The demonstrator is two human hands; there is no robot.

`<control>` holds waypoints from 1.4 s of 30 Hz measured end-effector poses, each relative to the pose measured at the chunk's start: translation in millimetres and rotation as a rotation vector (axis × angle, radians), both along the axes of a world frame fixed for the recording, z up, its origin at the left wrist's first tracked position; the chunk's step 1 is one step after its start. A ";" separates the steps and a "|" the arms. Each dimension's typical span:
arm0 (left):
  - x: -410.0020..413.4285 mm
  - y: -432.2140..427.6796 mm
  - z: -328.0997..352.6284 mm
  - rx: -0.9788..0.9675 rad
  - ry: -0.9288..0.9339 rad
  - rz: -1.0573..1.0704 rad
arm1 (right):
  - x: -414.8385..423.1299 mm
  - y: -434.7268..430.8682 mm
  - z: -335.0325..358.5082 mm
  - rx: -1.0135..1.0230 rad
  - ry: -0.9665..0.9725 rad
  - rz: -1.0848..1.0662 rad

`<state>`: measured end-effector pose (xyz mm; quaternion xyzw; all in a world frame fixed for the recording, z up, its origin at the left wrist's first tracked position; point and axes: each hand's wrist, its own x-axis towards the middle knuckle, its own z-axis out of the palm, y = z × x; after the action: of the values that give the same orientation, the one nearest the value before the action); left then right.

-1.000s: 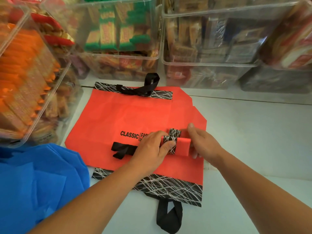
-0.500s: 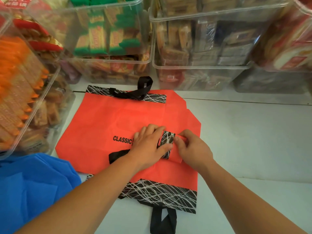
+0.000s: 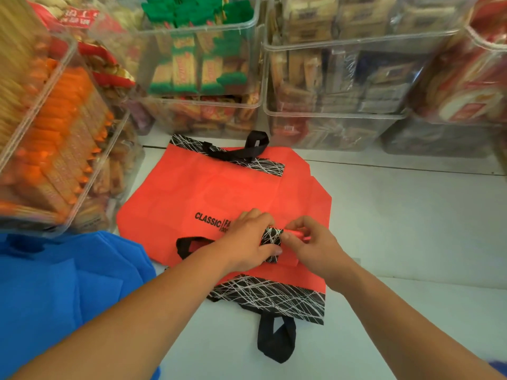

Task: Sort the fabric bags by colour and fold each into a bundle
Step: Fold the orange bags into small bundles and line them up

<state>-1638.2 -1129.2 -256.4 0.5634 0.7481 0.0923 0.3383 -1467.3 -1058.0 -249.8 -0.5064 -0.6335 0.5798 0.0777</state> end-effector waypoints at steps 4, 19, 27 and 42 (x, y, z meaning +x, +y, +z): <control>10.0 -33.7 43.1 0.109 -0.162 0.093 | 8.3 -15.4 41.5 -0.031 0.138 -0.022; 100.4 -163.6 243.6 0.438 -0.506 0.463 | 72.3 -96.5 261.3 0.006 0.384 0.075; 141.1 -207.6 262.1 0.554 -0.681 0.610 | 102.1 -138.7 280.2 -0.036 0.326 0.197; 146.1 -233.9 274.8 0.576 -0.174 0.120 | 158.4 -71.6 255.3 -0.243 0.317 -0.181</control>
<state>-1492.1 -1363.0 18.4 0.5810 0.6913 0.3683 0.2212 -1308.9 -1129.6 5.5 -0.4693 -0.4910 0.7149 0.1664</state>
